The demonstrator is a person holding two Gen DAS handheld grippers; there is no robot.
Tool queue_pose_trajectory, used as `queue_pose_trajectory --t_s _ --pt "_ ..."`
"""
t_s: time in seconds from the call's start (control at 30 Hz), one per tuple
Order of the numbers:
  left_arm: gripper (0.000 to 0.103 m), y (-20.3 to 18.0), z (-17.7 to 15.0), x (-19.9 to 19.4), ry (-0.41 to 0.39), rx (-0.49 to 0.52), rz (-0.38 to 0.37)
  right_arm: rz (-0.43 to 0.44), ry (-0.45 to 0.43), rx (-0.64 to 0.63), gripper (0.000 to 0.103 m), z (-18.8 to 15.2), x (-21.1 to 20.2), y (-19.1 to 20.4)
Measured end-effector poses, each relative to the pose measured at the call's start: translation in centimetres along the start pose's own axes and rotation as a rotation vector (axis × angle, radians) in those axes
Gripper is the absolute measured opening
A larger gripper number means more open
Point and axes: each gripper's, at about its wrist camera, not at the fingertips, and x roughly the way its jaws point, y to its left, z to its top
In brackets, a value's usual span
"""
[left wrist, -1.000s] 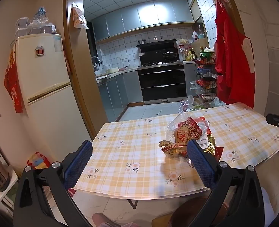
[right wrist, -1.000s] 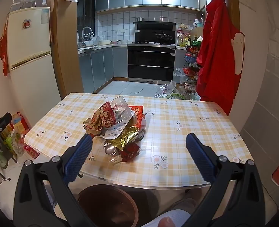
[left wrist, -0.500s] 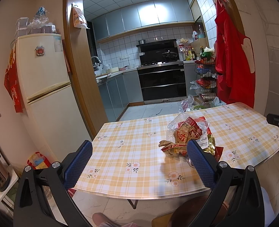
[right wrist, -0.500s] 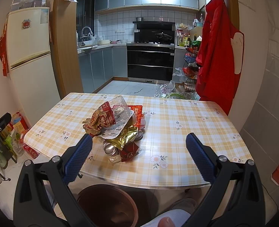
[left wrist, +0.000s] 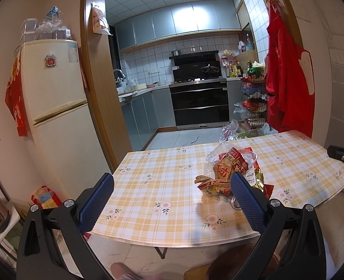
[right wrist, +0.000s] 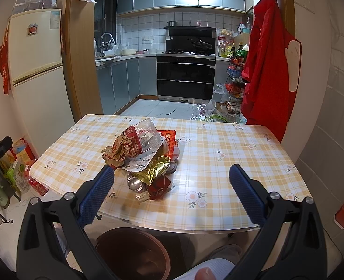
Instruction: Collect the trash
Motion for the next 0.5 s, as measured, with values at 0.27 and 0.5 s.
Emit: queue_pose_trajectory --t_s 0.27,0.5 --pt "0.098 0.66 0.35 -0.4 0.004 -0.02 -0.012 0.001 0.005 0.003 0.097 0.08 0.0 -0.32" --pt "0.098 0.18 0.36 -0.58 0.0 -0.005 -0.013 0.0 0.004 0.002 0.097 0.13 -0.08 -0.25"
